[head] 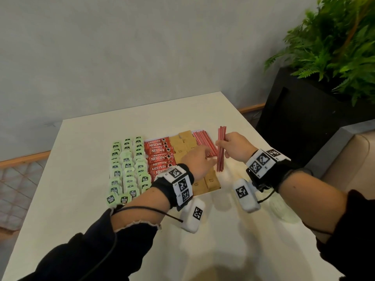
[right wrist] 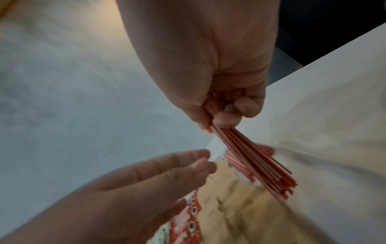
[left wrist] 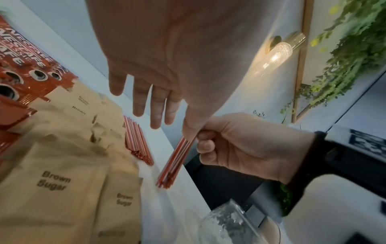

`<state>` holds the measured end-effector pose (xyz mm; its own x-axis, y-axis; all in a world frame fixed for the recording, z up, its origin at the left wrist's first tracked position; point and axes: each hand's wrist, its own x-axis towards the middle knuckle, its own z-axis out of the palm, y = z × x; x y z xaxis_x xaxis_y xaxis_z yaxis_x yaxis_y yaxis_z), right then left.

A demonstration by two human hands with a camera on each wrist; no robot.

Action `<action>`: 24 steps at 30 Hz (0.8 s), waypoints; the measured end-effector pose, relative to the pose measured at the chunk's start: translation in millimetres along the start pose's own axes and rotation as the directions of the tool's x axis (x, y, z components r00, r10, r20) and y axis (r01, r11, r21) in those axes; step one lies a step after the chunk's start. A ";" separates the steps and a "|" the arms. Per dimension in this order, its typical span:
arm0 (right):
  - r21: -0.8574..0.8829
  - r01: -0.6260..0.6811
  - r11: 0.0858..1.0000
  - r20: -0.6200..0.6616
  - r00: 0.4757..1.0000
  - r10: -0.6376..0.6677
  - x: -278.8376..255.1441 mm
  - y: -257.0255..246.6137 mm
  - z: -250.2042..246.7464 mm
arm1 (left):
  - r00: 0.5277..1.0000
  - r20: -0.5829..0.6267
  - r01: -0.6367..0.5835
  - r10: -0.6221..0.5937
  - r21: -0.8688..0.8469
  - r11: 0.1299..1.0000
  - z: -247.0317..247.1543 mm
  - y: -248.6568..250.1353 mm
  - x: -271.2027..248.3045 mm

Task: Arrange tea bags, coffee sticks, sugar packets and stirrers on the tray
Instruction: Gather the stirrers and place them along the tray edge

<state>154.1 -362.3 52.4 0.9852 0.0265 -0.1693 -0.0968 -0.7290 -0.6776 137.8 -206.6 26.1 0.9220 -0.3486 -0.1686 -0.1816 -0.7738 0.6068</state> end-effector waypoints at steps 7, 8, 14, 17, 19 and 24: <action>-0.188 -0.033 0.982 0.107 0.993 0.054 10.9 22.8 26.2 | 0.993 0.102 0.026 -0.051 0.230 0.973 23.7 -3.9 10.0; -0.219 -0.019 0.976 0.132 0.990 0.048 11.2 22.8 29.2 | 0.991 0.118 0.030 -0.060 0.243 0.969 27.7 -4.5 11.3; -0.292 -0.022 0.956 0.161 0.984 0.072 17.5 26.2 36.5 | 0.985 0.147 0.039 -0.095 0.343 0.939 41.3 -1.6 18.2; -0.290 -0.039 0.956 0.159 0.983 0.089 18.3 28.2 37.1 | 0.978 0.168 0.051 -0.123 0.377 0.925 43.7 -3.7 22.6; -0.258 -0.060 0.964 0.140 0.985 0.099 15.9 29.4 36.2 | 0.974 0.181 0.054 -0.139 0.411 0.910 47.1 -5.8 25.1; -0.220 -0.065 0.973 0.008 0.998 0.068 9.1 39.6 30.9 | 0.971 0.184 0.053 -0.152 0.455 0.889 48.0 -7.9 25.5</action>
<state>154.9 -369.7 1.9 0.9752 -0.0182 -0.2207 -0.1272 -0.8618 -0.4910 146.4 -234.7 -20.2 0.8600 -0.3182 -0.3990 -0.2681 -0.9469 0.1775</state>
